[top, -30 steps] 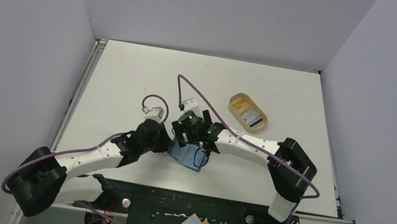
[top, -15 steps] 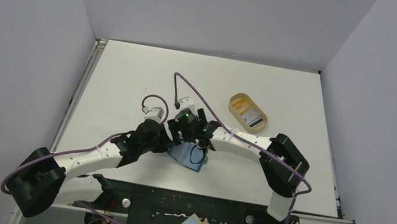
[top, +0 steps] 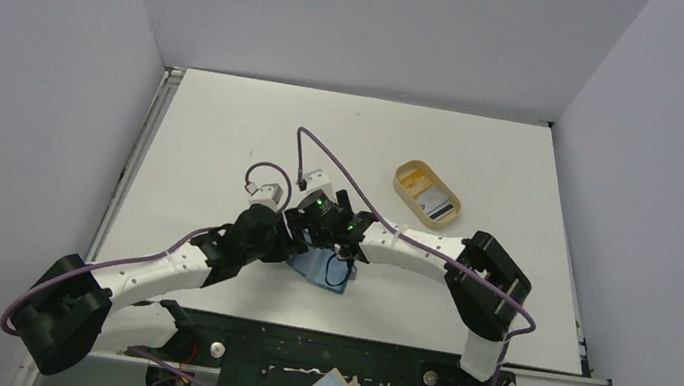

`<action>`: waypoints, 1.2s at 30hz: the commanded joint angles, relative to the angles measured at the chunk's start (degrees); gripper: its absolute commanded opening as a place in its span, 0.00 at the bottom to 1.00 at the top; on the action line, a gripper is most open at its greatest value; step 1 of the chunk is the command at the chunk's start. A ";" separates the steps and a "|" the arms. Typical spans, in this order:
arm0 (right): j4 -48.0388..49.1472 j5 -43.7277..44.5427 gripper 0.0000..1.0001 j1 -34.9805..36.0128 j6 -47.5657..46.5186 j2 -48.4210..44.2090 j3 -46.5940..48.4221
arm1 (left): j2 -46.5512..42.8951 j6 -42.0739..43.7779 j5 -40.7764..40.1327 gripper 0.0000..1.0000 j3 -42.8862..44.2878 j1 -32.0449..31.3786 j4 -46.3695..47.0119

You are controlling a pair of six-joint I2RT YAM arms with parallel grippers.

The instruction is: Take the credit cards out of the card holder

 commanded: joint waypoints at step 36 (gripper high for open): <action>-9.34 7.70 0.93 5.19 4.87 -10.24 -14.60 | -2.68 6.73 -5.82 0.00 8.72 -0.35 -5.52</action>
